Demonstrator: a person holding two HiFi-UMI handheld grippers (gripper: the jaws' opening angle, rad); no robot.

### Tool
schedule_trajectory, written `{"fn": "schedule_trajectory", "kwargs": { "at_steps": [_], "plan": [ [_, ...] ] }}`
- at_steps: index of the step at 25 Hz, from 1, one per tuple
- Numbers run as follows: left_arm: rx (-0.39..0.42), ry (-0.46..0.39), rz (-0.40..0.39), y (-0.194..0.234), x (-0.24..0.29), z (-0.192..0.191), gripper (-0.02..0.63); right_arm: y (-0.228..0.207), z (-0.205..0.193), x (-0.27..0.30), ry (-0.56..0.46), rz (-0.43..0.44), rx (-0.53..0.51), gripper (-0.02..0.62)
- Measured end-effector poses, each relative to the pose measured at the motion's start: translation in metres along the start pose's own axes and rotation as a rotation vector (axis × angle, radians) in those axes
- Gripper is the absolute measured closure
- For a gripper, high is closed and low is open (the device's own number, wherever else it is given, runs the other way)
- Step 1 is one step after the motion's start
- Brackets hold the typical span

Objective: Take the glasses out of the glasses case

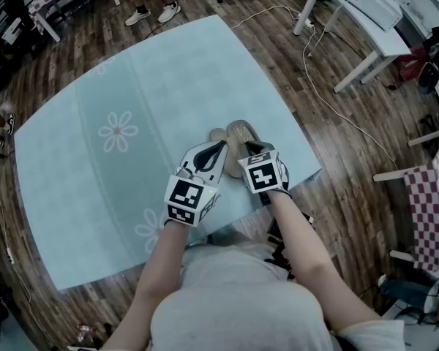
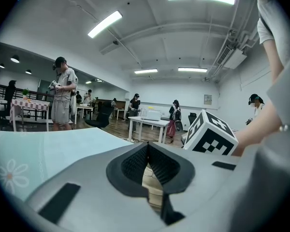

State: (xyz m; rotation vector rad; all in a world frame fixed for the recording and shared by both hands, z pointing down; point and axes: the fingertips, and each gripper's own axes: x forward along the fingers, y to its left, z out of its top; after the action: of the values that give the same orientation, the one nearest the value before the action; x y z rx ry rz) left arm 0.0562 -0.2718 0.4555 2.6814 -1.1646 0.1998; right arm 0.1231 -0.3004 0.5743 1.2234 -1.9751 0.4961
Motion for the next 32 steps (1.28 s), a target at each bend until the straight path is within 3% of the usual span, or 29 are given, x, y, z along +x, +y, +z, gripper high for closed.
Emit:
{"fn": "schedule_trajectory", "kwargs": {
  "at_steps": [5, 32],
  "plan": [
    [0.017, -0.014, -0.015, -0.005, -0.006, 0.005, 0.598, -0.001, 0.002, -0.011, -0.047, 0.001, 0.057, 0.584],
    [0.110, -0.123, -0.072, -0.028, -0.040, 0.056, 0.598, 0.011, 0.060, -0.117, -0.363, -0.055, 0.052, 0.584]
  ]
}}
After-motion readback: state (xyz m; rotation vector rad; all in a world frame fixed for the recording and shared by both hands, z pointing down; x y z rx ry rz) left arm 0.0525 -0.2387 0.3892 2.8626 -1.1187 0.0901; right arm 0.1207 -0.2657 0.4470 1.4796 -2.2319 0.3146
